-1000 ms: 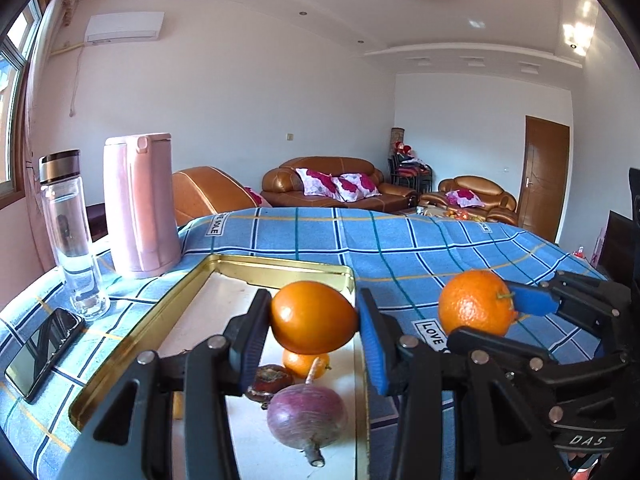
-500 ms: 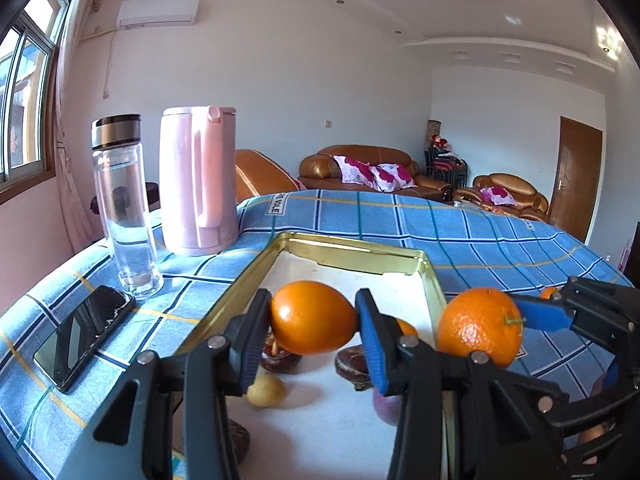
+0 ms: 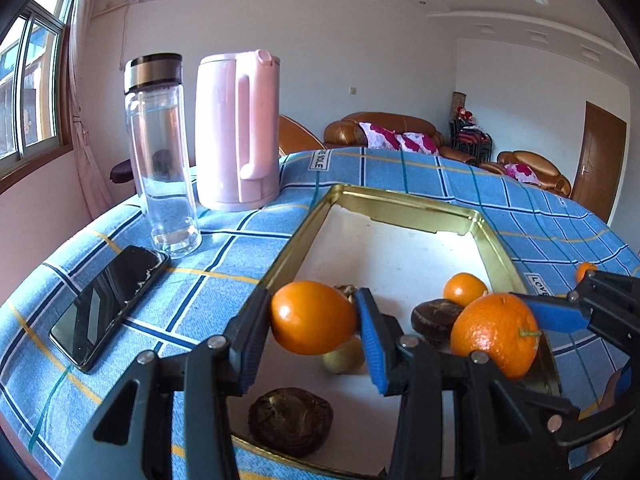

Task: Organize fruits
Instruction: 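Lower and open the left tool over the tray while the right tool releases its orange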

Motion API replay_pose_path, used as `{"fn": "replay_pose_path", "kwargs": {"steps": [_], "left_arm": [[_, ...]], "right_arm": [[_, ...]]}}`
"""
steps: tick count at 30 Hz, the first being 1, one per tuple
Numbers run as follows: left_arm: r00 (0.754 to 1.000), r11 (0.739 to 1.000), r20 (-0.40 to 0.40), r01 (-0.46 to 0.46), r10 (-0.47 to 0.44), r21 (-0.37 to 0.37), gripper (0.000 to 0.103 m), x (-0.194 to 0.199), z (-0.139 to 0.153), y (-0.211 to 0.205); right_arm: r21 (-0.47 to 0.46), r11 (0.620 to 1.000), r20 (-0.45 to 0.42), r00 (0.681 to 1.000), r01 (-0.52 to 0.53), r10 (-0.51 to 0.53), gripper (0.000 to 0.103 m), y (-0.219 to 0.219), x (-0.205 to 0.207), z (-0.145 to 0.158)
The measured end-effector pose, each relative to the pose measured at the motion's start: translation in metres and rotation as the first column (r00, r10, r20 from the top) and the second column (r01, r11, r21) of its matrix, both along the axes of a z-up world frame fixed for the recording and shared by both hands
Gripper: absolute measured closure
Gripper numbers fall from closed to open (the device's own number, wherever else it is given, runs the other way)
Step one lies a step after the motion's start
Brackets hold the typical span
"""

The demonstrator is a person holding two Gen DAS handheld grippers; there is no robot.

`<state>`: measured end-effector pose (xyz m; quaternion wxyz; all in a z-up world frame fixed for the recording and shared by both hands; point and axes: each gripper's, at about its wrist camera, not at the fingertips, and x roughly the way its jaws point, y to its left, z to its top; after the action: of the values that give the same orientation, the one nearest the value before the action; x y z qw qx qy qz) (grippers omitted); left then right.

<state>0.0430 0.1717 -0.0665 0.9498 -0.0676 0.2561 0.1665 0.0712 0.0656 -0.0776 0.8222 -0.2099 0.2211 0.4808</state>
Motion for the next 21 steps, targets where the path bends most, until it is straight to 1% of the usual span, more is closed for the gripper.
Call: {"fn": "replay_pose_path", "kwargs": {"steps": [2,7,9,11,12,13,14,15,19,21], "left_arm": [[1.0,1.0,0.0,0.003,-0.003,-0.006,0.058,-0.002,-0.001,0.001],[1.0,1.0,-0.018,0.006,-0.006,0.019,0.058,0.0,-0.002,-0.003],[1.0,0.999,-0.016,0.005,-0.005,0.032,0.056,0.0,-0.001,-0.005],[1.0,0.999,-0.017,0.006,-0.006,0.034,0.055,-0.001,-0.001,-0.006],[1.0,0.999,-0.016,0.004,-0.003,0.034,0.05,-0.001,-0.001,-0.006],[1.0,0.999,-0.013,-0.003,0.004,0.034,0.046,-0.002,-0.001,-0.005],[1.0,0.999,-0.004,-0.011,0.012,0.035,0.038,-0.004,0.001,-0.005],[1.0,0.999,0.007,-0.015,0.014,0.036,0.034,-0.006,0.002,-0.005],[1.0,0.999,0.018,-0.017,0.016,0.033,0.033,-0.008,0.004,-0.006],[0.999,1.0,0.036,-0.014,0.013,0.018,0.026,-0.009,0.006,-0.007]], "right_arm": [[-0.011,1.0,-0.014,1.0,-0.012,0.012,0.053,0.002,0.001,-0.003],[-0.023,0.999,-0.012,1.0,-0.024,0.023,0.052,0.007,0.0,-0.005],[-0.026,0.999,-0.01,1.0,-0.023,0.023,0.052,0.007,0.0,-0.004],[-0.023,0.999,-0.012,1.0,-0.024,0.024,0.049,0.006,0.0,-0.004],[-0.022,1.0,-0.009,1.0,-0.022,0.022,0.047,0.006,0.0,-0.004],[-0.019,1.0,-0.011,1.0,-0.021,0.021,0.042,0.006,0.0,-0.004],[-0.019,1.0,-0.016,1.0,-0.021,0.021,0.036,0.006,0.0,-0.004],[-0.013,1.0,-0.012,1.0,-0.014,0.014,0.035,0.006,0.0,-0.004],[-0.009,1.0,-0.007,1.0,-0.001,0.001,0.033,0.002,0.001,-0.004],[-0.001,1.0,-0.002,1.0,0.008,-0.008,0.033,-0.003,0.001,-0.002]]}}
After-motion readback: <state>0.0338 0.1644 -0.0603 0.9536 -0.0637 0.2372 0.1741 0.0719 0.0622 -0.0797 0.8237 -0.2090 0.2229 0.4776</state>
